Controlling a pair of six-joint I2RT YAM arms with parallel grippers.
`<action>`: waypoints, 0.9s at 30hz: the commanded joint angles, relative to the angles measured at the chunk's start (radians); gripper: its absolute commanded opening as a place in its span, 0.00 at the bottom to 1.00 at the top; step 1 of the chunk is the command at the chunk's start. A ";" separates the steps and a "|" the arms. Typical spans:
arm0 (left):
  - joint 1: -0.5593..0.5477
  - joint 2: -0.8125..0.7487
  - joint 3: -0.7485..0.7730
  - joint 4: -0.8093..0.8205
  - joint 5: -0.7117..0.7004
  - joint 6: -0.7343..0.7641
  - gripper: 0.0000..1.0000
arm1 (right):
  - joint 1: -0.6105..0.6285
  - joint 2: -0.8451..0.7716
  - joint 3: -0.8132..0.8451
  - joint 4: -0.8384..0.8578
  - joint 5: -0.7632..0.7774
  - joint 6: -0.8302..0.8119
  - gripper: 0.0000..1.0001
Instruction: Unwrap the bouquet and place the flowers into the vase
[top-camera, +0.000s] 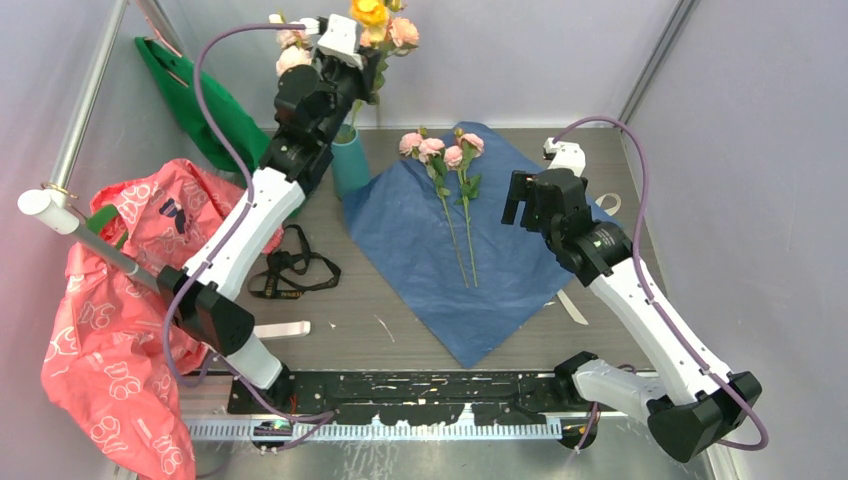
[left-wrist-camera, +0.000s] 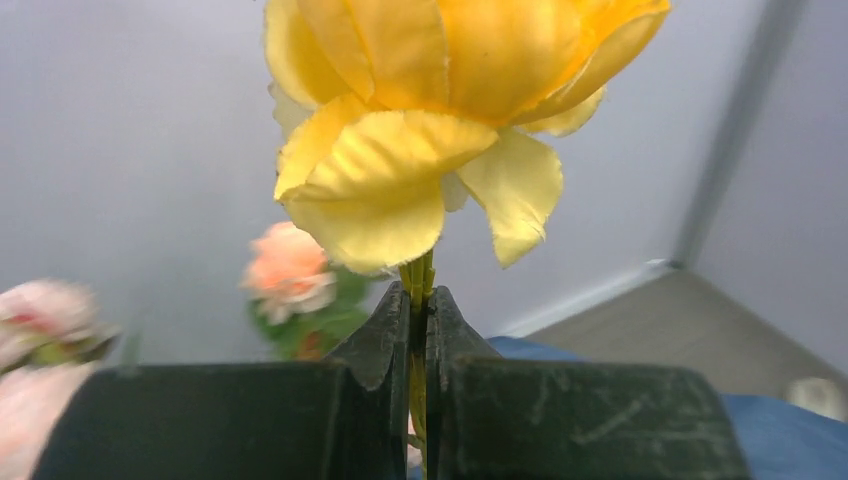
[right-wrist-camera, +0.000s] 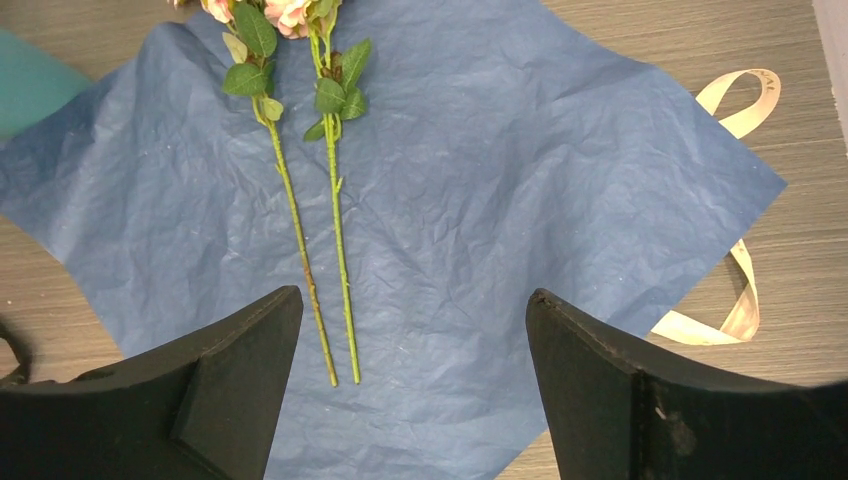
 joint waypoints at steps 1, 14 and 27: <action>0.101 0.001 0.005 0.028 -0.147 0.107 0.00 | -0.032 -0.009 0.011 0.086 -0.064 0.007 0.87; 0.281 -0.004 -0.035 0.030 -0.041 0.017 0.00 | -0.039 -0.031 -0.001 0.090 -0.115 0.005 0.86; 0.287 0.049 -0.098 0.011 -0.051 -0.021 0.00 | -0.040 -0.025 -0.011 0.087 -0.120 0.005 0.86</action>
